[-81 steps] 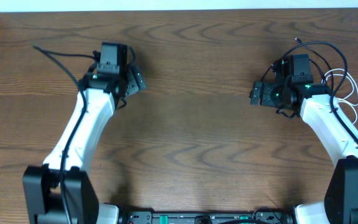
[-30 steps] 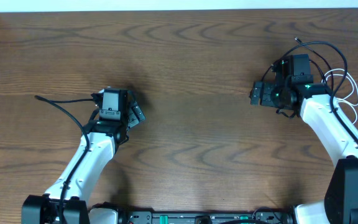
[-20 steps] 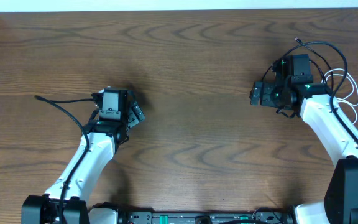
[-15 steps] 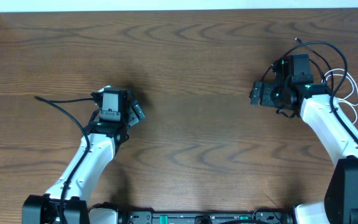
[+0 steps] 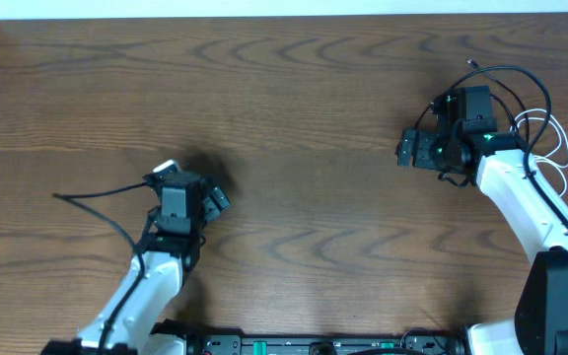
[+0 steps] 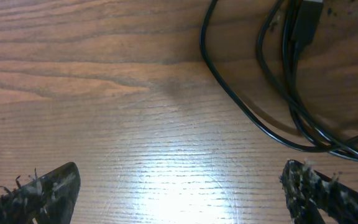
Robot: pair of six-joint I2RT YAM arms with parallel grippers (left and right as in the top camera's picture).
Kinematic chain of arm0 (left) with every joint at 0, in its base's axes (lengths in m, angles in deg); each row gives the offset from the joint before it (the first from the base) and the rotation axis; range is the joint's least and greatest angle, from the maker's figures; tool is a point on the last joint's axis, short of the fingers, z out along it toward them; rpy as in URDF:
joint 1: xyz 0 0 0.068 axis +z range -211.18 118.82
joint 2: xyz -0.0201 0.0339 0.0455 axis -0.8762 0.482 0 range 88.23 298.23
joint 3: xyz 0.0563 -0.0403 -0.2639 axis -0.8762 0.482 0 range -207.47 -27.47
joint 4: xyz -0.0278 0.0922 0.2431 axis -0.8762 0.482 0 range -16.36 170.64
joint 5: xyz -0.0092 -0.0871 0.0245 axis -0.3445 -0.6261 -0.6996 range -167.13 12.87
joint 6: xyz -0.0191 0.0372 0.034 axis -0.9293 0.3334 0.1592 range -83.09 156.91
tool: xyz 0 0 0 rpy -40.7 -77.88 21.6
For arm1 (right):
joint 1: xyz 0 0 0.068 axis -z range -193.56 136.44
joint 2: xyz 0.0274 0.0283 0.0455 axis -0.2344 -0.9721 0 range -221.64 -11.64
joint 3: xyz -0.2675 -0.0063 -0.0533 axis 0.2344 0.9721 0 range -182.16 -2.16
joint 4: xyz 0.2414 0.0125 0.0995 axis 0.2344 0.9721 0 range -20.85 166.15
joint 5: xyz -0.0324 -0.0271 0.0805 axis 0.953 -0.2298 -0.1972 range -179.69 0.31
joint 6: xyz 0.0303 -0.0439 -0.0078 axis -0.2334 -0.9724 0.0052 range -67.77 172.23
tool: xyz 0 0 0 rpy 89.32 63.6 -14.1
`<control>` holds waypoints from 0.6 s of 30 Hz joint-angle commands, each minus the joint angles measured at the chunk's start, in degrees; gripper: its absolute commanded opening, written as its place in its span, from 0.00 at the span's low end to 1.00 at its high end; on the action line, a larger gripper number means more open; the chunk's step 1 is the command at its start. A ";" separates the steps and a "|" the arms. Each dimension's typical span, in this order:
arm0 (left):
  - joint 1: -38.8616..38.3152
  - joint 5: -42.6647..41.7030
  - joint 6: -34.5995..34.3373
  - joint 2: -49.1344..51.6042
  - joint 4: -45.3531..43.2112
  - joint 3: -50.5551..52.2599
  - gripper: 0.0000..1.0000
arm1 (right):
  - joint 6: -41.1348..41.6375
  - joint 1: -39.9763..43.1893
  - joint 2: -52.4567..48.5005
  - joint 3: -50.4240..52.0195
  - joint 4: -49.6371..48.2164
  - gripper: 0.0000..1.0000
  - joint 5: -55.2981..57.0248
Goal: Untangle cables
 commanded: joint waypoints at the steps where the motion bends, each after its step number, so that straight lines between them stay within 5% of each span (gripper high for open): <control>1: 0.20 1.64 -0.28 -2.86 -2.54 3.50 0.98 | 0.11 -0.24 -0.02 0.17 0.07 0.99 -0.31; 18: 0.20 1.60 -0.52 -17.75 -17.86 22.56 0.98 | 0.11 -0.24 -0.02 0.17 0.09 0.99 -0.31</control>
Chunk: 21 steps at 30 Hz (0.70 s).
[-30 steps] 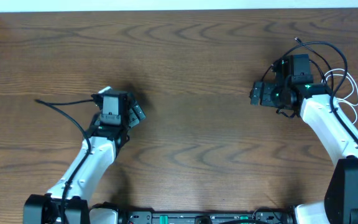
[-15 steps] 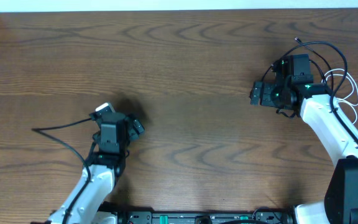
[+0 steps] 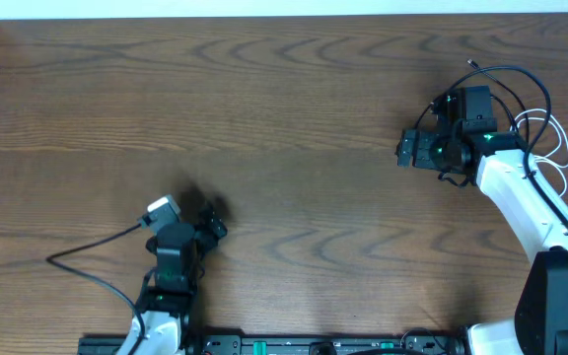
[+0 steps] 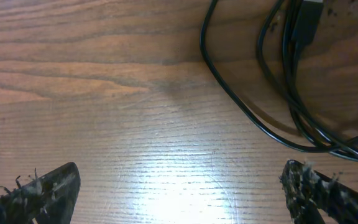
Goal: Untangle cables
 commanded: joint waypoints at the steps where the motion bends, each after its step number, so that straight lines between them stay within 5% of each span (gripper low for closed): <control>1: 0.20 1.20 -0.48 -2.82 0.44 1.36 0.98 | 0.11 -0.24 -0.02 0.17 0.07 0.99 -0.28; 21: 0.20 1.18 -0.50 -21.68 21.75 1.40 0.98 | 0.11 -0.24 -0.02 0.17 0.02 0.99 -0.28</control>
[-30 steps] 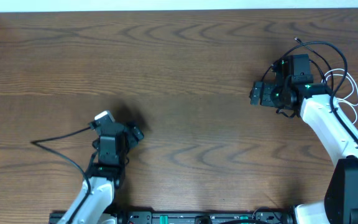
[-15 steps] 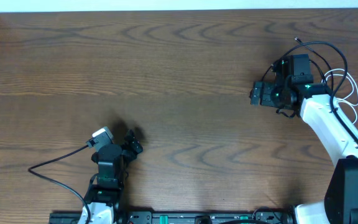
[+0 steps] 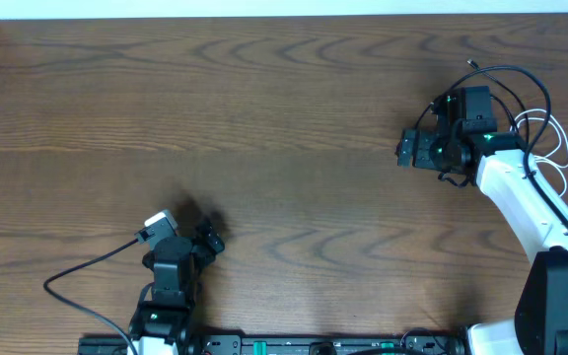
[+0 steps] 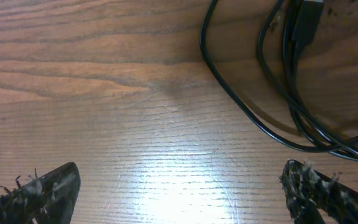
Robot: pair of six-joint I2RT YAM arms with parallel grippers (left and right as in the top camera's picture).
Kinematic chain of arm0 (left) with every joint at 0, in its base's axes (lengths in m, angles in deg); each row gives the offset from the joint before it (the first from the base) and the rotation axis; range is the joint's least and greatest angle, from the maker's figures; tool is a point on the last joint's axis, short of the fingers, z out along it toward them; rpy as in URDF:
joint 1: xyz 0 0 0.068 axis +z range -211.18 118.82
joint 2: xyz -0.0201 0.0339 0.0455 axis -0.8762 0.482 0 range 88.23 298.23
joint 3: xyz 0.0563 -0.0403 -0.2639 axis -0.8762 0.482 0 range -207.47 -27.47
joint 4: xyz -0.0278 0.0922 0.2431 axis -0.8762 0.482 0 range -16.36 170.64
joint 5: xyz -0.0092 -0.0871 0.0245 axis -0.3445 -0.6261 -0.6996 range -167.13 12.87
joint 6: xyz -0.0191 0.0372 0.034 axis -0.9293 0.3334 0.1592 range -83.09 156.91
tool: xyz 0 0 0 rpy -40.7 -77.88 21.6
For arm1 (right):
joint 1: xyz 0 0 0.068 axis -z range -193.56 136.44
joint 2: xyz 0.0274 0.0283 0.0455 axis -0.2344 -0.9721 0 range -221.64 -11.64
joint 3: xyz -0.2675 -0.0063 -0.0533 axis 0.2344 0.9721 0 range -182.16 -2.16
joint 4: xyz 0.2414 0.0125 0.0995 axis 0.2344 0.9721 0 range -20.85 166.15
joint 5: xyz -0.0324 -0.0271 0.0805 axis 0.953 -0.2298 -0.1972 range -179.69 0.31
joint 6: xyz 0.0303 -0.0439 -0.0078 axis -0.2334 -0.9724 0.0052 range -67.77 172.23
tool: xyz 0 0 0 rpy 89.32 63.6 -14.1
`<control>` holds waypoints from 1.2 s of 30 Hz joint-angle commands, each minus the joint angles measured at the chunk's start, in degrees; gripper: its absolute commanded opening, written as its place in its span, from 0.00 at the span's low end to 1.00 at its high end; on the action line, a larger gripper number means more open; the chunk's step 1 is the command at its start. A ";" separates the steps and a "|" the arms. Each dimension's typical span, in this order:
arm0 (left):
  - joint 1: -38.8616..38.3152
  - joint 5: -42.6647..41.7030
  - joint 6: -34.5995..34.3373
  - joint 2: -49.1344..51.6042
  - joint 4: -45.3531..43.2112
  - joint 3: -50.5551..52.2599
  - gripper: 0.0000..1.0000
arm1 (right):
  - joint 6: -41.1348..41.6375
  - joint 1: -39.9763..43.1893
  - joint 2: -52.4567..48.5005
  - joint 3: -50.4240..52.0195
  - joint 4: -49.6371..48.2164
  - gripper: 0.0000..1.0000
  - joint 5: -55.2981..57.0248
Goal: Untangle cables
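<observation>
A black cable [image 3: 77, 271] runs from my left gripper [image 3: 180, 240] out to the left and loops back to the table's front edge. A white piece [image 3: 158, 223] sits at the gripper's tip where the cable ends. The gripper appears shut on that cable. My right gripper [image 4: 179, 199] hovers open over bare wood, fingers [image 4: 45, 190] far apart with nothing between them. Beyond it lie several black cable strands [image 4: 253, 106] and a dark plug [image 4: 306, 22]. In the overhead view the right gripper [image 3: 422, 153] is at the far right, beside a black cable loop [image 3: 521, 79].
White cable loops [image 3: 552, 138] lie at the right edge behind the right arm [image 3: 521, 197]. The wooden table [image 3: 294, 118] reaches a pale strip at the far edge. The arm bases stand along the front edge.
My left gripper has moved a little closer to the table's front edge, and the black cable's end has come with it. The right gripper has not moved.
First my left gripper was at mid-left of the table with the black cable trailing left. Later it stood nearer the front edge with the cable dragged along, and now nearer still. The right gripper stayed open over the same spot throughout.
</observation>
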 commanded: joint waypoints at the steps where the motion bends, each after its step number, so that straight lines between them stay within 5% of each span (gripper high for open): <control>1: 0.20 0.72 -0.52 -5.79 4.31 0.11 0.98 | 0.11 -0.24 -0.02 0.17 0.04 0.99 -0.26; 10: 0.20 -8.41 18.86 -16.98 5.57 0.11 0.98 | 0.11 -0.24 -0.02 0.15 0.04 0.99 -0.26; 28: 0.59 -8.48 24.52 -36.76 5.62 0.11 0.98 | 0.11 -0.24 -0.02 0.17 0.04 0.99 -0.26; 36: 0.57 -8.96 24.20 -36.79 5.55 0.11 0.98 | 0.11 -0.24 -0.02 0.17 0.04 0.99 -0.26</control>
